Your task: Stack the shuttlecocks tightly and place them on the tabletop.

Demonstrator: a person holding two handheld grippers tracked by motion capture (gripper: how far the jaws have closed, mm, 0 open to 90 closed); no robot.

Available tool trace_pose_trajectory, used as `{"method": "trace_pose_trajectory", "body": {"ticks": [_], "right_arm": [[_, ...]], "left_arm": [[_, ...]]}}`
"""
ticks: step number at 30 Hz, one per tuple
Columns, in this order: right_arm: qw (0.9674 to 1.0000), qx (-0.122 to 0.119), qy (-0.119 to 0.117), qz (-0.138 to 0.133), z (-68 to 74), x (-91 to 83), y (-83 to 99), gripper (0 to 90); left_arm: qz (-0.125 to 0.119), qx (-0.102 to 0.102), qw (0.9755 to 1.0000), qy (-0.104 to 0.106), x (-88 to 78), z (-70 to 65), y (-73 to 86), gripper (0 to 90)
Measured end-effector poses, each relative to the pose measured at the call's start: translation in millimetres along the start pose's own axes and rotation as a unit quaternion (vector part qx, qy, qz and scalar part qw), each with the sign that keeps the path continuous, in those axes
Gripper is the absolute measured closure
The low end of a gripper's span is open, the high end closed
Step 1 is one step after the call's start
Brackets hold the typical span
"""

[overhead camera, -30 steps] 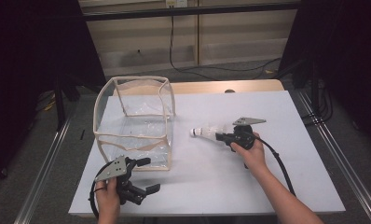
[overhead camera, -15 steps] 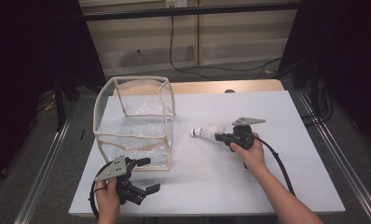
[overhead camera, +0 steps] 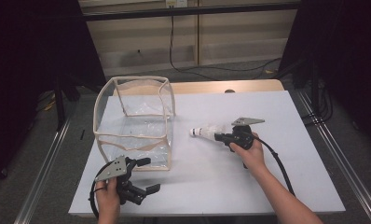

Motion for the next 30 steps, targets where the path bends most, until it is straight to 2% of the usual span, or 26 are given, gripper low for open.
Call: {"method": "trace_pose_trajectory", "body": {"ticks": [10,15,22,28,30], "right_arm": [[1.0,0.0,0.001,0.001,-0.2,2.1,1.0,88.8],[1.0,-0.001,0.004,0.004,0.4,3.4,2.1,85.7],[0.9999,-0.005,0.01,0.01,-0.9,-0.8,1.8,73.3],[0.9999,0.001,0.011,0.008,-2.4,-8.2,-0.5,62.3],[0.9999,0.005,0.01,0.007,-2.9,-10.2,-1.1,56.3]], "left_arm": [[0.0,0.001,1.0,0.0,0.2,-0.3,-0.3,2.1],[0.0,0.001,1.0,0.0,0.0,0.0,0.0,2.2],[0.001,0.001,1.0,0.001,0.5,-0.1,0.0,2.2],[0.001,0.001,1.0,0.0,0.4,-0.3,0.0,2.1],[0.001,0.001,1.0,0.0,0.7,-0.4,-0.1,2.2]]}}
Point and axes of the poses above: each handheld gripper's, and its own axes: x roughly forward along the jaws, y roughly out of its underside, z roughly to its left, the point moved 1 cm from there along x, roughly forward along the jaws, and after that the axes turned 4 degrees about y, right-handed, at the moved point
